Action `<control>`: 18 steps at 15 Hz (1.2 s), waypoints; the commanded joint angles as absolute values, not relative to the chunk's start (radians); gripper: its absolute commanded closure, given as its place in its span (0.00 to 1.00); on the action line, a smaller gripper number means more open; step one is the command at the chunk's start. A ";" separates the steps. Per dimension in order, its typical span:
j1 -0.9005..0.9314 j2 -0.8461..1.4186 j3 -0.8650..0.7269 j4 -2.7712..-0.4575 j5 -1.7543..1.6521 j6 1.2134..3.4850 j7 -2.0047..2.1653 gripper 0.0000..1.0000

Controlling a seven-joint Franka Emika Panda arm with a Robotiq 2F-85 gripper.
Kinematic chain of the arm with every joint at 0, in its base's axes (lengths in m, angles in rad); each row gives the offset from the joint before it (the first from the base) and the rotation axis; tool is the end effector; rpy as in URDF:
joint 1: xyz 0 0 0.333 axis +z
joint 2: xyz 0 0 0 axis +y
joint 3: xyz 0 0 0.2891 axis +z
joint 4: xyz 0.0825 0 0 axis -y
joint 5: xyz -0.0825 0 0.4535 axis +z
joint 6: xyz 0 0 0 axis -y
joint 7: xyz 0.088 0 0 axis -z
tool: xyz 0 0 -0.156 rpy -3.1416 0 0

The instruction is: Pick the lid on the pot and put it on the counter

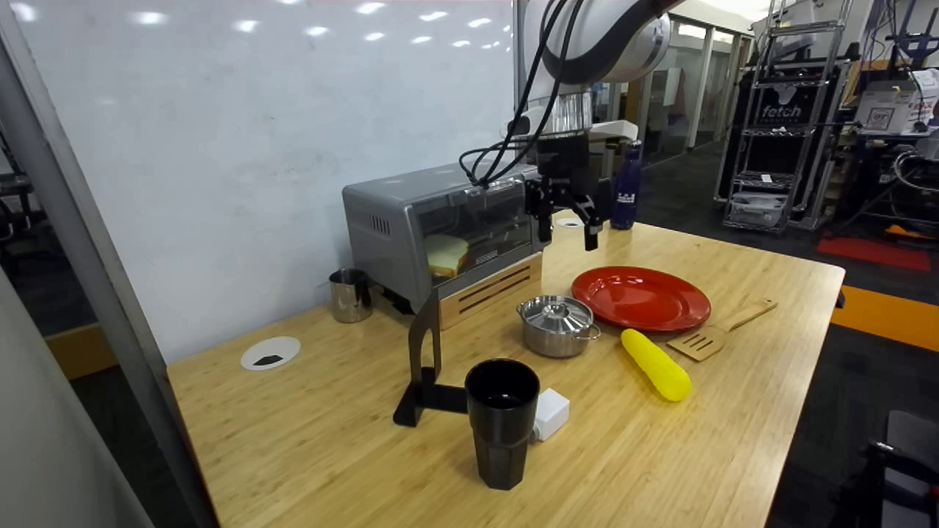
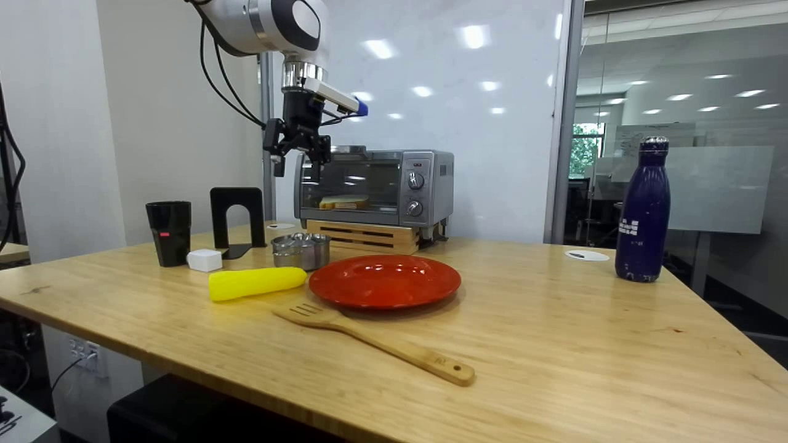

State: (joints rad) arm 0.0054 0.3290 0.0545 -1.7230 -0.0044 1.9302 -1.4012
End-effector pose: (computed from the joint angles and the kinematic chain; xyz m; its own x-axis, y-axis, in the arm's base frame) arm 0.6790 0.0392 0.2779 0.1091 0.9940 -0.0069 0.9866 -0.1091 -0.1216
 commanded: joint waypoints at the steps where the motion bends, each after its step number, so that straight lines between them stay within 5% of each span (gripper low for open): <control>1: 0.001 0.348 0.057 -1.750 -0.069 1.992 -1.403 0.00; 18: 0.030 0.374 0.092 -1.883 -0.157 2.231 -1.367 0.00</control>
